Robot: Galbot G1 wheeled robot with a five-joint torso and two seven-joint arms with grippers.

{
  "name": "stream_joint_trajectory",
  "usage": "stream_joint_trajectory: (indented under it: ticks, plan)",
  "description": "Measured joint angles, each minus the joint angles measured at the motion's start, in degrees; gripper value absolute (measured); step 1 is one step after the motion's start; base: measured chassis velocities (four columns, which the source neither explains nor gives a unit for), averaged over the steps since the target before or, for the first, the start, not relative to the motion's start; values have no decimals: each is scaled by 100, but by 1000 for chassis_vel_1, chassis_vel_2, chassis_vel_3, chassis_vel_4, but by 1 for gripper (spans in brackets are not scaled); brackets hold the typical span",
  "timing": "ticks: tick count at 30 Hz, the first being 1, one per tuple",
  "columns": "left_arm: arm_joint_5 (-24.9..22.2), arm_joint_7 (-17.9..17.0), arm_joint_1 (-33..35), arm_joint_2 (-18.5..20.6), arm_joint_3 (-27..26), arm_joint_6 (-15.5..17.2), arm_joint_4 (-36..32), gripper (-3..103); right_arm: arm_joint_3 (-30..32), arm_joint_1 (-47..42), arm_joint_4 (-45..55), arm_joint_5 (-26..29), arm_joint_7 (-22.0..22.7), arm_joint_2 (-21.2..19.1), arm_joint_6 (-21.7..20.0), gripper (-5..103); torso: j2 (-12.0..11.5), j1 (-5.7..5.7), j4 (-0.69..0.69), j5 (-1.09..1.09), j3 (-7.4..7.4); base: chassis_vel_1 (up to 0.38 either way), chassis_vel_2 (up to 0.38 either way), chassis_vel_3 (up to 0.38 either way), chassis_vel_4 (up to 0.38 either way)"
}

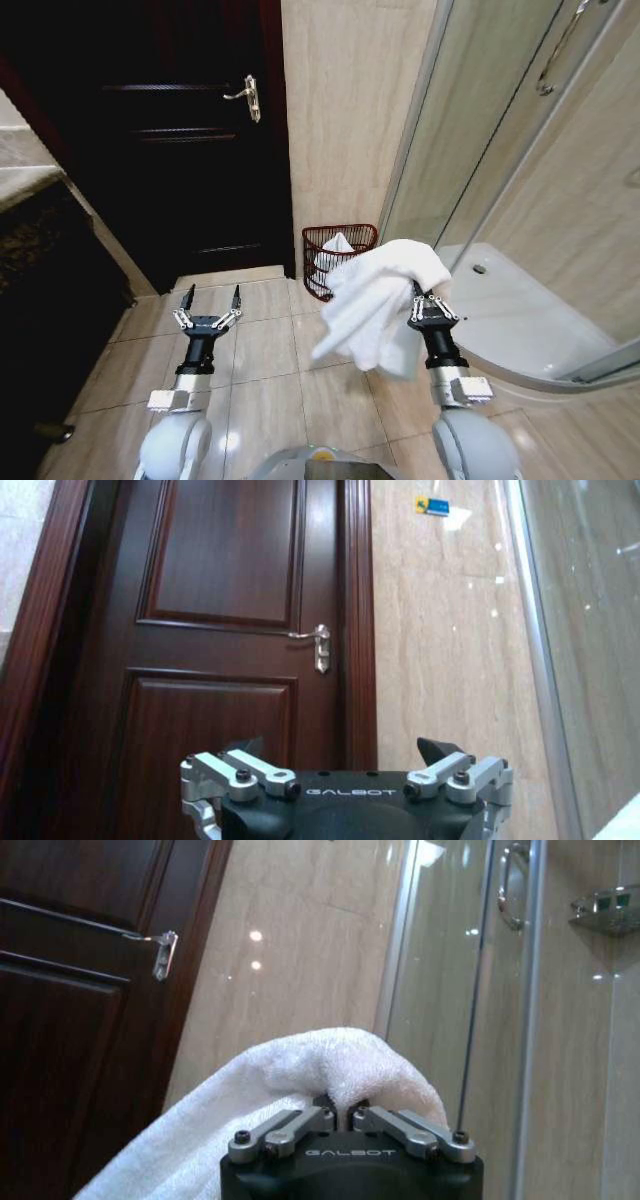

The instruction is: Discard the used towel into the hamper.

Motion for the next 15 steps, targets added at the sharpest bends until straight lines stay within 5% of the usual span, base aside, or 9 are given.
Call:
stream_joint_trajectory:
  ticks: [15]
  plan:
    - [-4,12,-82,-28,-10,-16,16,100,1,-26,13,4,68,29,74,5,339,120,0,0,217,-6,-9,3,4]
